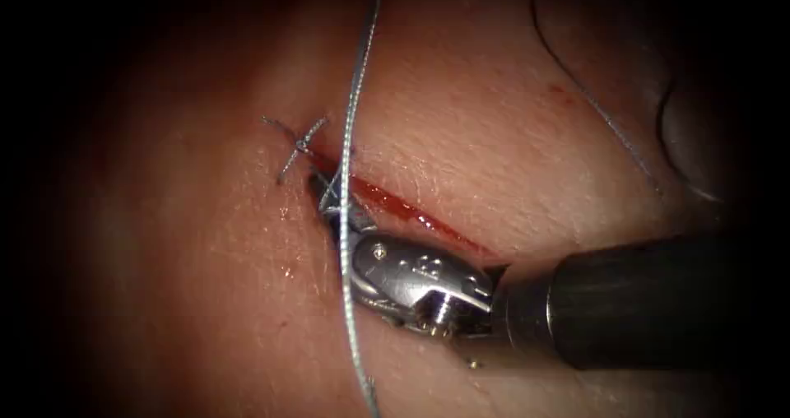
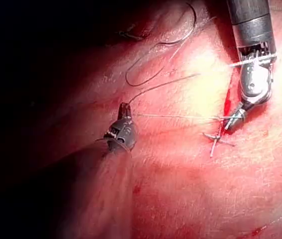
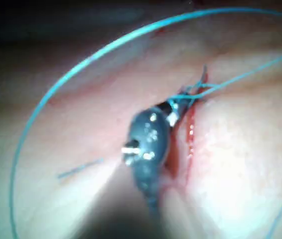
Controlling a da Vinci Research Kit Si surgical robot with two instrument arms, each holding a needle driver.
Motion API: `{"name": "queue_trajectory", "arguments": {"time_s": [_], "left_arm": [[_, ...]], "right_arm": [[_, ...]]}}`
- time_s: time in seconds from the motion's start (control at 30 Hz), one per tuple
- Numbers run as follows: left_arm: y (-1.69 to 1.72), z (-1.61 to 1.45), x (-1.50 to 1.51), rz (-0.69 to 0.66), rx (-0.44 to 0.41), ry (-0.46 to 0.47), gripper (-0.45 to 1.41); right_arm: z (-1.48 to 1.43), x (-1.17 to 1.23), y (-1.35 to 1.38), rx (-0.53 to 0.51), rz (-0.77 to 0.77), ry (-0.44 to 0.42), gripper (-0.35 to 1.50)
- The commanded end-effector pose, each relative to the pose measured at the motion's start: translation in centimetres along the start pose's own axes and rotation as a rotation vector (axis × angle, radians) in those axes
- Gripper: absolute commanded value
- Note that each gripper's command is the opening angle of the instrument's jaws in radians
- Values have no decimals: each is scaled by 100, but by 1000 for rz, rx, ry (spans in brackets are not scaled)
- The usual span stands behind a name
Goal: Wound Closure
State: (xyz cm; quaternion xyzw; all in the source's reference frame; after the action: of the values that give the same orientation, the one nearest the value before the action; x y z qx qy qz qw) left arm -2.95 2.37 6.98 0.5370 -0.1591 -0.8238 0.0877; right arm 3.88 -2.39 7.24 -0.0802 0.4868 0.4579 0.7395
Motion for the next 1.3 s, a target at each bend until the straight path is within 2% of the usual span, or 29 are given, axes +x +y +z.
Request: {"name": "queue_trajectory", "arguments": {"time_s": [0.03,0.23,0.4,0.47,0.6,0.73,1.17,1.3], "left_arm": [[-1,8,-4,6,1,2,-45],[10,8,-8,17,-1,7,-45],[11,7,-10,21,-4,7,-45],[9,7,-11,21,-5,9,-45],[6,6,-12,20,-5,11,-45],[3,5,-13,19,-7,13,-45],[0,7,-15,18,-6,14,-45],[-4,13,-16,16,6,-9,-45]], "right_arm": [[-10,-5,-16,8,2,-3,-35],[-25,12,-38,19,-4,-1,-35],[-27,11,-35,20,-21,3,-35],[-27,8,-29,8,-72,-6,-35],[-30,-5,-40,47,-268,-53,-35],[-32,-3,-47,54,-374,-56,-35],[-27,-1,-53,67,-374,-62,-35],[-17,4,-48,66,-367,-55,-35]]}}
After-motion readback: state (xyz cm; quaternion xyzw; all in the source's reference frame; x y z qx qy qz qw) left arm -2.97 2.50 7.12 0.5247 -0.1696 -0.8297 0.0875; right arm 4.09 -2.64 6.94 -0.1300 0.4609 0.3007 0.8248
